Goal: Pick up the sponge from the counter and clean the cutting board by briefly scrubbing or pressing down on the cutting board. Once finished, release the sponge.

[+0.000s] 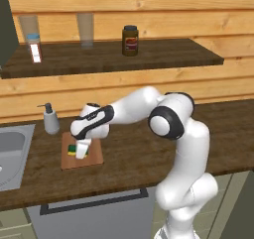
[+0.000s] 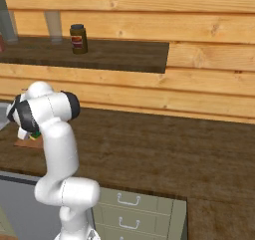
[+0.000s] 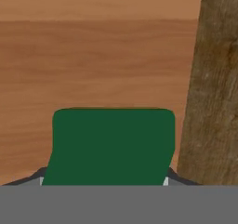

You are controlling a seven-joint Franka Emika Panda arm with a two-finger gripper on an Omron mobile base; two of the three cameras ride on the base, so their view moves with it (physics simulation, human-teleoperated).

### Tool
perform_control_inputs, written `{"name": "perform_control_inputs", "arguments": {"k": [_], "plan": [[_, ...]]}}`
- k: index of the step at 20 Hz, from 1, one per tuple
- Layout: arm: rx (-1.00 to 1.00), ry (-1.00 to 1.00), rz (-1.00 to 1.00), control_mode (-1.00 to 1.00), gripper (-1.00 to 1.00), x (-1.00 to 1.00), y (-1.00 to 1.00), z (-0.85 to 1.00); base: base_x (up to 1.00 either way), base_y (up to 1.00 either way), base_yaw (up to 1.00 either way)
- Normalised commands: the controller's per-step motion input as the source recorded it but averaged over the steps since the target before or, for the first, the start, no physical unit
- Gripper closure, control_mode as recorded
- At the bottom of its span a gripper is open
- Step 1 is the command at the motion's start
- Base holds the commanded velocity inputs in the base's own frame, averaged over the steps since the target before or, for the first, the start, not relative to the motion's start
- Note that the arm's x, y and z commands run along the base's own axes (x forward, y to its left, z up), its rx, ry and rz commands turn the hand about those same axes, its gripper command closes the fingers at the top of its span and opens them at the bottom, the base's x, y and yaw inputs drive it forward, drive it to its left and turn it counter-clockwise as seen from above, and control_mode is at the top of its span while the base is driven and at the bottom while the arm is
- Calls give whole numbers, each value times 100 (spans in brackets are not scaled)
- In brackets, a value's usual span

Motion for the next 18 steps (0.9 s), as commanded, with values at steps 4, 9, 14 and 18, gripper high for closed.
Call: {"name": "perform_control_inputs", "arguments": {"k": [4,9,14,18], "plan": [[24,-22,0,-100,100,-3,-1,-45,0,0,0],[26,-19,0,-100,100,0,0,-52,0,0,0],[20,0,0,-100,100,31,16,-55,0,0,0],[20,0,0,-100,100,19,64,-71,0,0,0]]}}
